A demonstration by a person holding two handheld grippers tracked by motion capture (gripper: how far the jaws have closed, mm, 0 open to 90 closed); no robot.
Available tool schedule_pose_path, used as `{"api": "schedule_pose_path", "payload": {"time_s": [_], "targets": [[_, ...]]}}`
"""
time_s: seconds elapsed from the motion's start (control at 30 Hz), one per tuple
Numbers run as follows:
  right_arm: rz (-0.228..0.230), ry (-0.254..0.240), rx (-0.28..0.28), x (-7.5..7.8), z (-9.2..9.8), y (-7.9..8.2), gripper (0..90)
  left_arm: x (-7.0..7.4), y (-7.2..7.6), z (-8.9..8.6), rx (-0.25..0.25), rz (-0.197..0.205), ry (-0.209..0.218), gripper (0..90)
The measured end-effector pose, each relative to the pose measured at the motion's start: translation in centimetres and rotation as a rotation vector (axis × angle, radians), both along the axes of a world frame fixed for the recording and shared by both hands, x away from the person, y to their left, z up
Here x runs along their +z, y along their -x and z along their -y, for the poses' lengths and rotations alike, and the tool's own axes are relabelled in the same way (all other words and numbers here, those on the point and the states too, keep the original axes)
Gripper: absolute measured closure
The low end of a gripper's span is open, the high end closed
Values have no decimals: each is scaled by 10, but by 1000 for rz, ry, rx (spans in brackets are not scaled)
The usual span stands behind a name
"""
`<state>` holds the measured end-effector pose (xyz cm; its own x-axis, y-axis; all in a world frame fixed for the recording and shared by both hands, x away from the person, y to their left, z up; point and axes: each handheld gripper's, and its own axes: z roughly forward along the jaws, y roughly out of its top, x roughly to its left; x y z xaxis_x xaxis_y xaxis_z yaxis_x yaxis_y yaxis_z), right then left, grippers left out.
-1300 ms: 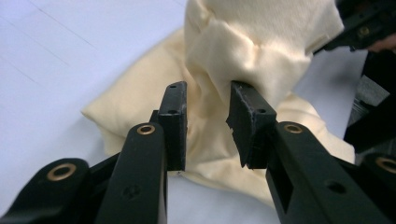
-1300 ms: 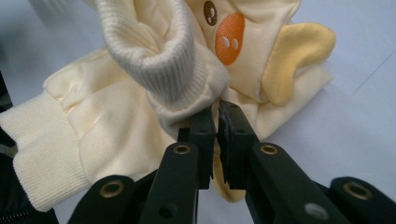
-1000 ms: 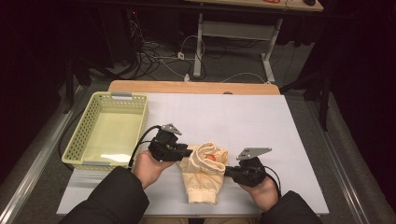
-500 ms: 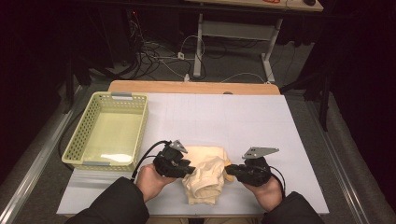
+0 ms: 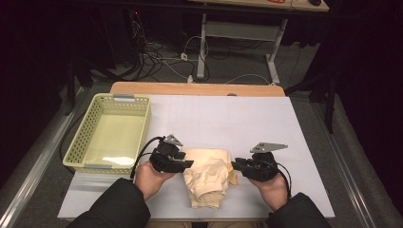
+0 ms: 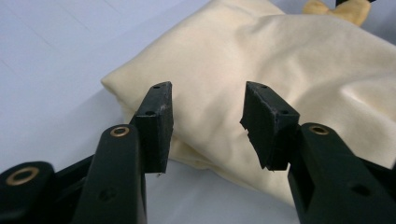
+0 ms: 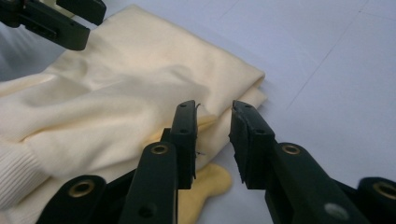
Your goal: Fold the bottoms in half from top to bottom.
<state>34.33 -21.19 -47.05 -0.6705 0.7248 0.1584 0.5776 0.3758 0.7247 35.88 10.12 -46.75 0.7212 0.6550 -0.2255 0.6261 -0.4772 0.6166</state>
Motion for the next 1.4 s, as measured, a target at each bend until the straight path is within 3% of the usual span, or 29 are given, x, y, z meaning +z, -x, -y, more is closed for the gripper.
{"api": "schedule_pose_path", "payload": {"time_s": [0.2, 0.33, 0.53, 0.8, 0.9, 1.13, 1.23, 1.4], "targets": [[-13, 4, -13, -7, -14, -12, 668, -6, -5, -2, 39, -15, -8, 448], [-23, 14, -22, -12, -18, -17, 604, -13, -8, -3, 53, -51, 9, 430], [-56, 47, -37, -21, -20, -23, 553, -18, -10, -2, 66, -58, 6, 403], [-97, 74, -46, -30, -23, -32, 533, -24, -13, -1, 72, -76, 3, 390], [-111, 70, -37, -33, -25, -34, 567, -26, -15, -1, 74, -90, 10, 396], [-128, 76, 1, -32, -27, -34, 721, -26, -16, 0, 75, -86, -1, 496], [-128, 92, 22, -30, -30, -35, 783, -25, -15, 0, 59, -94, 8, 587], [-110, 121, 34, -26, -33, -34, 814, -21, -16, 4, 30, -103, 8, 749]]}}
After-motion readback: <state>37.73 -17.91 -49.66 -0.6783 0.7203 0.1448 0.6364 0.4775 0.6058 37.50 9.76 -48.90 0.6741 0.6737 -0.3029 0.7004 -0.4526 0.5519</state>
